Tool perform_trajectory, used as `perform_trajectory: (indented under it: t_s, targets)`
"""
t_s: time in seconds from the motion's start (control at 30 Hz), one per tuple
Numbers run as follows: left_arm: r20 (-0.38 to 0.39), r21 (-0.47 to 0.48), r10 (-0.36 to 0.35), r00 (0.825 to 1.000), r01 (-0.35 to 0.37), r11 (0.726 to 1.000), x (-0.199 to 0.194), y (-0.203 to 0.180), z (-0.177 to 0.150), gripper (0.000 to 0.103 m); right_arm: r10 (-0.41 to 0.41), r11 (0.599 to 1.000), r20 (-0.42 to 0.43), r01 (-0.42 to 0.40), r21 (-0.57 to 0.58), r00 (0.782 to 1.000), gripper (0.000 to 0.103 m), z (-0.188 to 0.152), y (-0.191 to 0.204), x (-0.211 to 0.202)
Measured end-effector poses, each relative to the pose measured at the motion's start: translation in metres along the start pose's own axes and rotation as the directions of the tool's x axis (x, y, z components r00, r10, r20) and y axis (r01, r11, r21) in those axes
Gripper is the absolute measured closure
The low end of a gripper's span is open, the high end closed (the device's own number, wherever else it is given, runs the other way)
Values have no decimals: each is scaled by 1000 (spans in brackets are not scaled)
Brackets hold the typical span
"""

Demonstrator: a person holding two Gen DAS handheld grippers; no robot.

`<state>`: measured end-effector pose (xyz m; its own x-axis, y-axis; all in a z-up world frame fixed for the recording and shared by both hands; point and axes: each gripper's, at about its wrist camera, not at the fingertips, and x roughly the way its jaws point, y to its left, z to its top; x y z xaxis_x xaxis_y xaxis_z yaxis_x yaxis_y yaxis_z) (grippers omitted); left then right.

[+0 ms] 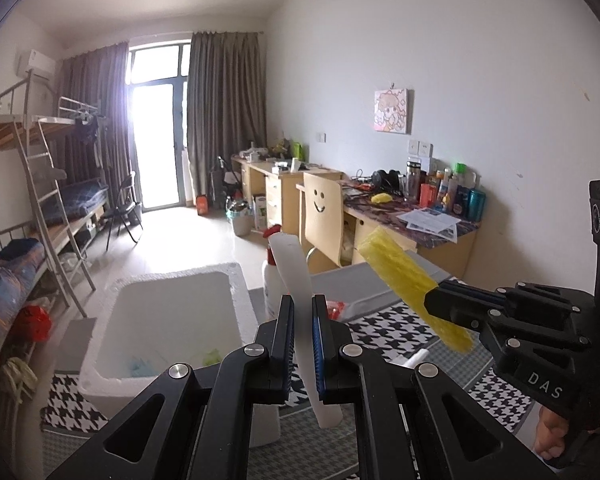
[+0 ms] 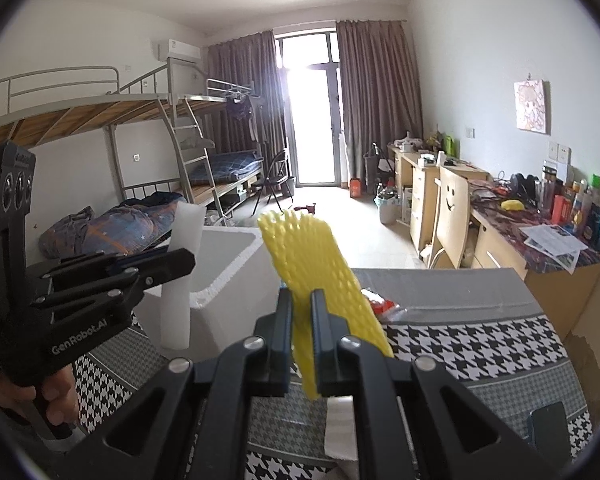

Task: Organize soft objects
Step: 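Carry the yellow sleeve with the right tool while the left tool carries the white strip to the foam box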

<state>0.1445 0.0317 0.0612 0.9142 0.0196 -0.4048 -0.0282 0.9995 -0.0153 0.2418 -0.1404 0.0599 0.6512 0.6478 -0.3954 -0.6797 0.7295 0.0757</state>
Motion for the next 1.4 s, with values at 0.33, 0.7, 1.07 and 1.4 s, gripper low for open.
perform_trajectory:
  t_s: [0.33, 0.7, 1.07, 1.4]
  targets:
    - [31, -11, 28, 999, -27, 1000, -1, 18, 16, 94, 26, 999, 2, -26, -25, 1000, 91, 16, 12, 14]
    - [31, -39, 97, 995, -96, 995, 6, 35, 22, 94, 57, 997, -7, -57, -58, 998, 91, 26, 24, 26]
    - [4, -66, 168, 986, -167, 984, 17, 56, 20, 94, 100, 991, -23, -101, -93, 995, 91, 35, 38, 41]
    - [-35, -83, 202, 979, -205, 975, 27, 71, 16, 94, 119, 988, -53, -123, -96, 992, 91, 37, 42, 58]
